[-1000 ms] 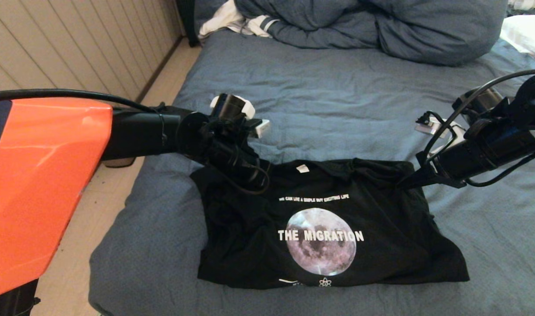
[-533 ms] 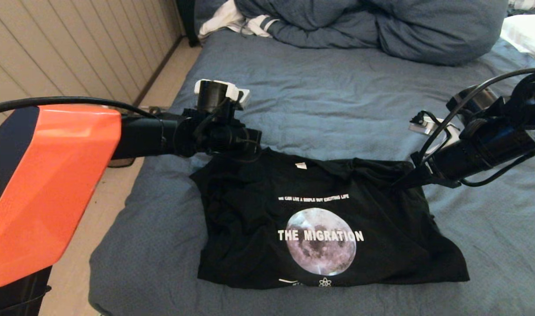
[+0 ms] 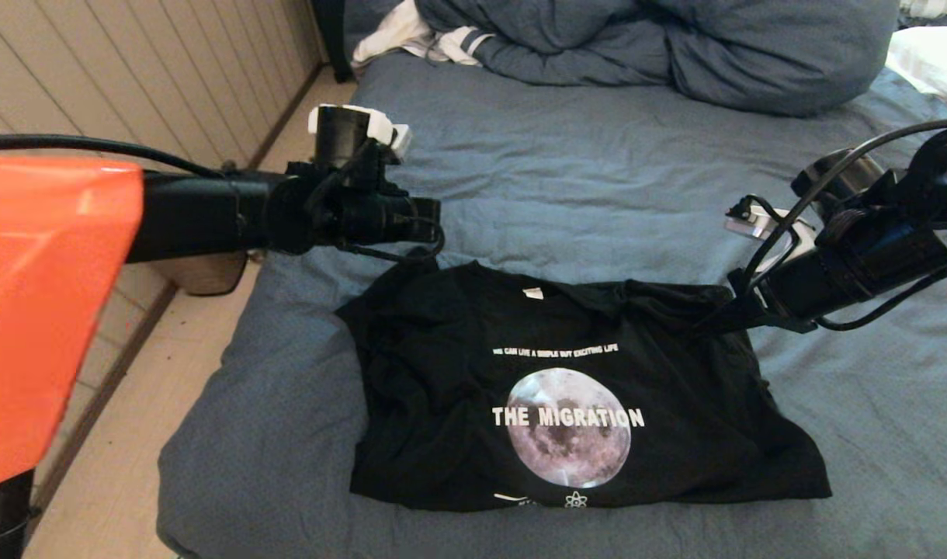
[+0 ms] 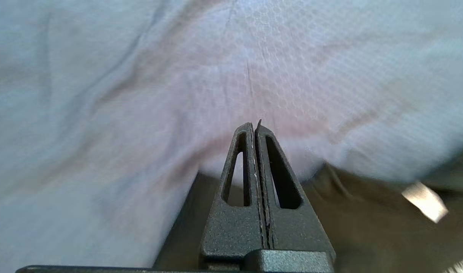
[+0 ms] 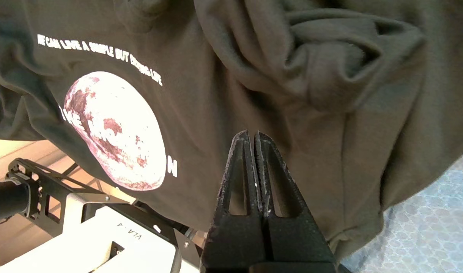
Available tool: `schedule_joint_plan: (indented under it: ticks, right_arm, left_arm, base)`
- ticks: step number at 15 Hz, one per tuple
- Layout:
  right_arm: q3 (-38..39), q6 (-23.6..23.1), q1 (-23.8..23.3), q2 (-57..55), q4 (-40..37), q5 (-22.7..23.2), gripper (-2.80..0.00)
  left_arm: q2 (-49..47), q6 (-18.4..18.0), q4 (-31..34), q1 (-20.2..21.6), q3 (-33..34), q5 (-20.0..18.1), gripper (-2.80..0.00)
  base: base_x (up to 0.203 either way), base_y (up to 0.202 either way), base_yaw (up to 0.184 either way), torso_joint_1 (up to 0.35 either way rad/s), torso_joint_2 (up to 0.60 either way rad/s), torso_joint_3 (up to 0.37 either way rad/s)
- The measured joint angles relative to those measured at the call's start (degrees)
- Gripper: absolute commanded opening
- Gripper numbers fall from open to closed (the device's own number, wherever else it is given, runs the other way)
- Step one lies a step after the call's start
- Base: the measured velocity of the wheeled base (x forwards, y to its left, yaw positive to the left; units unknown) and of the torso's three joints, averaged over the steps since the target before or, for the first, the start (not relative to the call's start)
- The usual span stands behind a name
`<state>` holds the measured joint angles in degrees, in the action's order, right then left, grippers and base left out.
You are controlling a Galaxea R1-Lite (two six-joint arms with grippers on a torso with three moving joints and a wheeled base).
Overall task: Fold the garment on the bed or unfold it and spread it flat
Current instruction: Fold the black T-shirt
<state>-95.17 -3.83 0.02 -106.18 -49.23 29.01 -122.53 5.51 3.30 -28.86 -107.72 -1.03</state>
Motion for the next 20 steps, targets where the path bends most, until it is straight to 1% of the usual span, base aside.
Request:
schedule_joint_plan:
  ticks: [2, 3, 5, 7, 9, 10, 12, 14, 15, 18, 20]
  right_arm:
    - [0.42, 0.00, 0.49, -0.13, -0.02, 0.11, -2.80]
    - [1.01, 0.02, 1.23, -0.21, 0.02, 0.12, -2.80]
    - [2.59, 0.01, 2.96, -0.32, 1.27, 0.17, -2.80]
    - [4.62, 0.06, 4.57, -0.40, 2.97, 0.11, -2.80]
    - [5.94, 0.09, 5.80, -0.85, 3.23, 0.14, -2.80]
    - [6.28, 0.09, 6.09, -1.23, 3.32, 0.15, -2.80]
    - [6.58, 0.09, 6.33, -2.35, 3.39, 0.15, -2.80]
    - [6.67, 0.09, 6.30, -3.77, 4.31, 0.15, -2.80]
    - [6.69, 0.09, 6.17, -4.60, 5.33, 0.12, -2.80]
    - [6.53, -0.04, 5.45, -7.21, 7.82, 0.11, -2.80]
    - [6.56, -0.07, 4.85, -8.23, 8.02, 0.20, -2.80]
  left_arm:
    - [4.80, 1.48, 5.75, 0.37, 3.52, -0.91, -2.80]
    - [7.16, 1.85, 8.41, 0.07, 7.21, -1.93, -2.80]
    - [11.48, 2.10, 10.61, -2.85, 16.61, -4.46, -2.80]
    - [15.09, 2.10, 9.81, -8.23, 26.60, -7.18, -2.80]
    - [17.57, 2.41, 6.13, -13.19, 33.35, -8.87, -2.80]
    - [18.46, 2.85, 4.81, -14.73, 34.94, -9.24, -2.80]
    - [19.01, 3.36, 4.50, -16.52, 36.16, -9.29, -2.80]
    - [17.72, 3.25, 3.45, -16.92, 36.45, -8.88, -2.80]
    - [16.43, 3.04, 1.68, -16.50, 36.61, -8.66, -2.80]
    - [11.56, 1.68, -5.85, -11.54, 37.53, -8.36, -2.80]
    - [8.71, 0.42, -7.21, -8.17, 37.74, -8.32, -2.80]
  base:
    - [0.000, 0.000, 0.000, 0.000, 0.00, 0.000]
    - [0.000, 0.000, 0.000, 0.000, 0.00, 0.000]
    - [0.000, 0.000, 0.000, 0.000, 0.00, 0.000]
    - [0.000, 0.000, 0.000, 0.000, 0.00, 0.000]
    - [0.000, 0.000, 0.000, 0.000, 0.00, 0.000]
    - [0.000, 0.000, 0.000, 0.000, 0.00, 0.000]
    - [0.000, 0.000, 0.000, 0.000, 0.00, 0.000]
    - [0.000, 0.000, 0.000, 0.000, 0.00, 0.000]
    - [0.000, 0.000, 0.000, 0.000, 0.00, 0.000]
    - [0.000, 0.000, 0.000, 0.000, 0.00, 0.000]
    - [0.000, 0.000, 0.000, 0.000, 0.00, 0.000]
